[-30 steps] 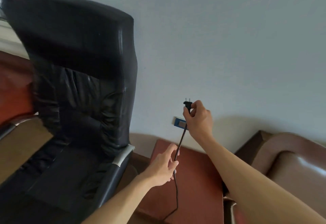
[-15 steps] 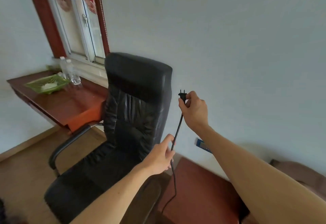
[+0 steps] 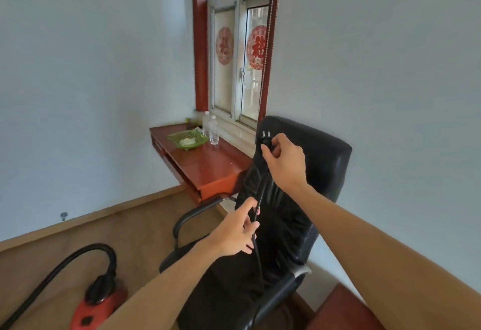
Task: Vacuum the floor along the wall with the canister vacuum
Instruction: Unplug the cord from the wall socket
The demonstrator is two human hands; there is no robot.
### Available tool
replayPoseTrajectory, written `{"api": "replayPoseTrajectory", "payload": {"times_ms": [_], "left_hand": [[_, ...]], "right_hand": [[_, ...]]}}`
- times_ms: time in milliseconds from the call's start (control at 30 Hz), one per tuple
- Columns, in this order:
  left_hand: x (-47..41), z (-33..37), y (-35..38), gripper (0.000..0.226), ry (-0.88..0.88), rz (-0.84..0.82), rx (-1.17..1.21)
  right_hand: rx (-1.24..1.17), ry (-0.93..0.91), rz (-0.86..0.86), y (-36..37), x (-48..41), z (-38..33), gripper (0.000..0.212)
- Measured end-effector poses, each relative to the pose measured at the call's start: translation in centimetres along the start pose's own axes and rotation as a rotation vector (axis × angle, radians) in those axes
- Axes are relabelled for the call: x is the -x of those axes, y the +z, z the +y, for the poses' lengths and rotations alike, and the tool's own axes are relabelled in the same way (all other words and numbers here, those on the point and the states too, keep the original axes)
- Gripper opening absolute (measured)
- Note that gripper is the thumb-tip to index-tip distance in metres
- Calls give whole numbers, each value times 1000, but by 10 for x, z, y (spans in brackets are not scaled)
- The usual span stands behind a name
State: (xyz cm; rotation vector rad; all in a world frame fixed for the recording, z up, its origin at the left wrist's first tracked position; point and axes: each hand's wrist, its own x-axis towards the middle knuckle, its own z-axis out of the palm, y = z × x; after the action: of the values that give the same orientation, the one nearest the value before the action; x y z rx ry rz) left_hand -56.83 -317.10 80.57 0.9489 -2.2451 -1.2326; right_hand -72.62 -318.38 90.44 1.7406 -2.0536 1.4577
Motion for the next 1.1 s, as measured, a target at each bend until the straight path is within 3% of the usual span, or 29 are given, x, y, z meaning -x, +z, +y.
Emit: {"api": "replayPoseTrajectory", "payload": {"times_ms": [433,567,767,1100], "left_hand": [[186,-68,-173,30,-149,237,3],[242,-91,-226,38,-203,334,-17],[316,-130,-298,24,-243,419,-2],[349,-192,-377,24,-300,510,-33]], "right_hand": [[-126,-374,-166,137,57,-231,23],[-222,-383,-168,176,77,-301,21],[-325,-360,-226,238,103,-383,18],[-361,-357,-332,344,98,-450,20]]}}
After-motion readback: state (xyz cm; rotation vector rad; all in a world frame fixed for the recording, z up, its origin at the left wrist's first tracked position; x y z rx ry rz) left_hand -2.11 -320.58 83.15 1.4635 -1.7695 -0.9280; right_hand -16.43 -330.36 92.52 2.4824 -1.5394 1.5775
